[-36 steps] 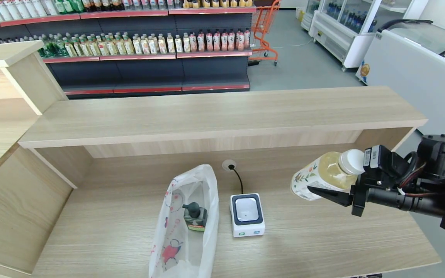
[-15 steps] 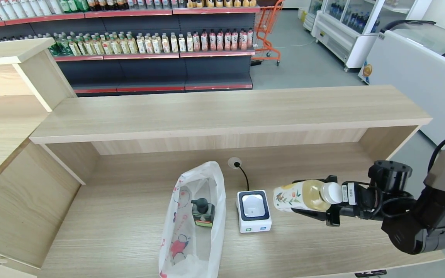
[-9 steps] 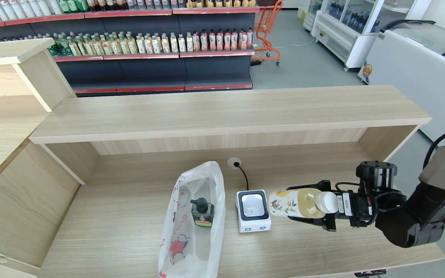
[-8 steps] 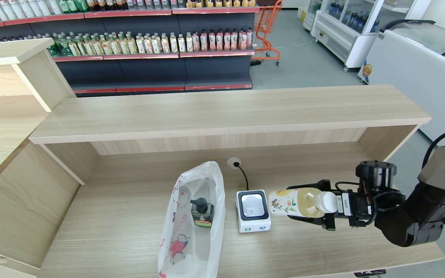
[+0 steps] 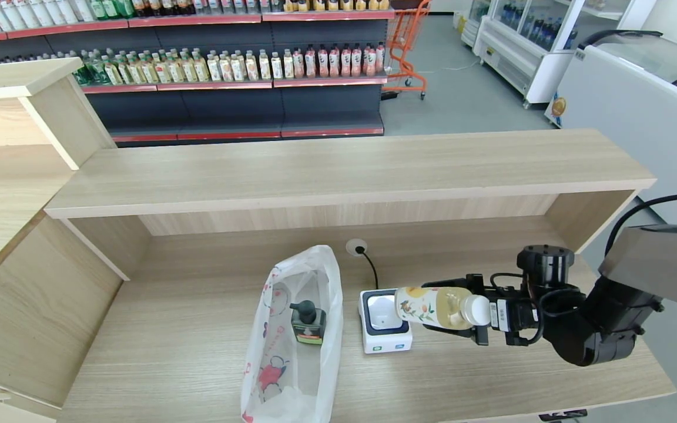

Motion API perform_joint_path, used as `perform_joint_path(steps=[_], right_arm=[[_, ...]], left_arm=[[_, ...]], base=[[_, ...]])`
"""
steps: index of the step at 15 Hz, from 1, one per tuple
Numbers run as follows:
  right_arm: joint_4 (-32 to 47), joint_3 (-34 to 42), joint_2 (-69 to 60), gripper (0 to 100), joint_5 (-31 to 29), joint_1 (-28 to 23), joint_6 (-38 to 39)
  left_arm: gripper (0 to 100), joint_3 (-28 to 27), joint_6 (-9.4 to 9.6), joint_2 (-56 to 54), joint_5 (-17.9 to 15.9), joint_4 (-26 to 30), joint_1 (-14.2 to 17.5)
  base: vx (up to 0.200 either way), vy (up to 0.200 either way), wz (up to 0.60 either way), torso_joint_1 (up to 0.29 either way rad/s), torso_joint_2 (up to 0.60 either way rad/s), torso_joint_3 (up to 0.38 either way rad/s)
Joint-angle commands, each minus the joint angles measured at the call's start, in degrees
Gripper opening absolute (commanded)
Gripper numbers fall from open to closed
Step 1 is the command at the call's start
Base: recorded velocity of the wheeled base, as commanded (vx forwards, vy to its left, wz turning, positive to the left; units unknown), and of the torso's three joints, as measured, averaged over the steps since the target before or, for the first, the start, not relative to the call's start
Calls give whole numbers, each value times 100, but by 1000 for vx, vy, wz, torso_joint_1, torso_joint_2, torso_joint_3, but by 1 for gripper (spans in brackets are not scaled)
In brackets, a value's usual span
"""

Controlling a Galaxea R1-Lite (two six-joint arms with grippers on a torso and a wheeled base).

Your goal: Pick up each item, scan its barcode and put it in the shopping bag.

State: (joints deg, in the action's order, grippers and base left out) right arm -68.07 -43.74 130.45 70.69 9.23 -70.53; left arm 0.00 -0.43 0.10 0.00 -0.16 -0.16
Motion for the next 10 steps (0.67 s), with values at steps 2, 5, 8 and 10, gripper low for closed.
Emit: perform_joint_path(steps=[2,5,8,10], right_arm=[[-4,-240,270,0,6,79,-31],[4,-486,428,0,6,141,-66],[-4,-803,710,0,6,272,-136],[-4,-899,789,0,-3,360,-145]], left_arm=[[100,0,-1,-1,0,-2,-2],[100,0,-1,-1,9,-2,-2],[100,0,-1,-1,9,-2,-2],[100,0,-1,-1,0,-2,-2]], base=[[0,0,0,0,0,0],[0,0,0,0,0,0],[0,0,0,0,0,0],[0,0,0,0,0,0]])
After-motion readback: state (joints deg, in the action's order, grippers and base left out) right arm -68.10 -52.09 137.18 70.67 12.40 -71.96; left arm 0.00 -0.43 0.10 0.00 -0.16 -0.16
